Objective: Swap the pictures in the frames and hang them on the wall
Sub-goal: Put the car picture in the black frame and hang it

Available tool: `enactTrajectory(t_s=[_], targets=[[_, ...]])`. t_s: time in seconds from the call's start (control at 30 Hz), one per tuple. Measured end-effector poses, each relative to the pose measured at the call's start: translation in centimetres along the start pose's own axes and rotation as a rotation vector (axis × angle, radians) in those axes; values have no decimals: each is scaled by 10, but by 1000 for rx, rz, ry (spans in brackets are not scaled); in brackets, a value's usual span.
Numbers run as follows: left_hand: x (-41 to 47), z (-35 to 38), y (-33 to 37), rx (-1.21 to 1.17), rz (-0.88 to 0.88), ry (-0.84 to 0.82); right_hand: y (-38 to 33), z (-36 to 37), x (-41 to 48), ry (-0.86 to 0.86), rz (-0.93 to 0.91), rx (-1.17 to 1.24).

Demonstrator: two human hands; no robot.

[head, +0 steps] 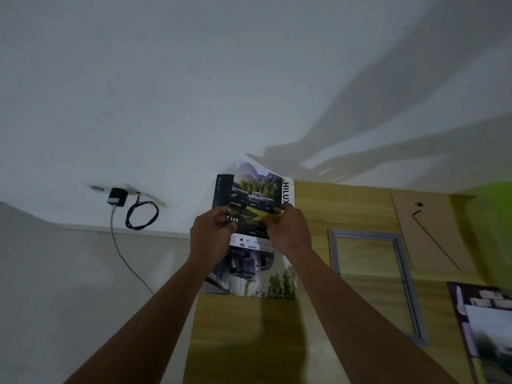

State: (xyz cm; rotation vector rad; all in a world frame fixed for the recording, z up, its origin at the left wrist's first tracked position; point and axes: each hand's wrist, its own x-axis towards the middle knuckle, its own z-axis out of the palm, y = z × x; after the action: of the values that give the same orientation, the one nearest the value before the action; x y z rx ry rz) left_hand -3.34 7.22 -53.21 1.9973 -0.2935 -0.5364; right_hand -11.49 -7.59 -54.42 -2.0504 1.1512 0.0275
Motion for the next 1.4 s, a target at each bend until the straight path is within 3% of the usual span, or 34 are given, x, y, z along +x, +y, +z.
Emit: enactTrajectory(t_s=[0.1, 0.23, 0.5, 0.6, 0.73, 0.9, 1.1, 1.4], targets=[[-1, -9, 5, -95, 4, -6, -8, -14, -5, -2, 6, 152], [-17, -12, 23, -34, 207, 5, -29, -36, -26, 8, -57, 302], [-73, 16, 72, -5, 413, -94, -50, -96, -55, 160, -126, 395], [-92, 32, 77, -54, 350, -116, -32, -116, -65, 238, -86, 363], [-89, 44, 73, 70, 316, 2, 7, -141, -79, 201, -36, 481], [-95, 63, 75, -79, 53, -270, 65, -170, -103, 115, 61, 643], [-127, 108, 66, -67, 40, -281, 131, -175, -107, 216, 70, 594], [-153, 177, 48, 113, 123, -276, 215, -165, -93, 80, 45, 372]])
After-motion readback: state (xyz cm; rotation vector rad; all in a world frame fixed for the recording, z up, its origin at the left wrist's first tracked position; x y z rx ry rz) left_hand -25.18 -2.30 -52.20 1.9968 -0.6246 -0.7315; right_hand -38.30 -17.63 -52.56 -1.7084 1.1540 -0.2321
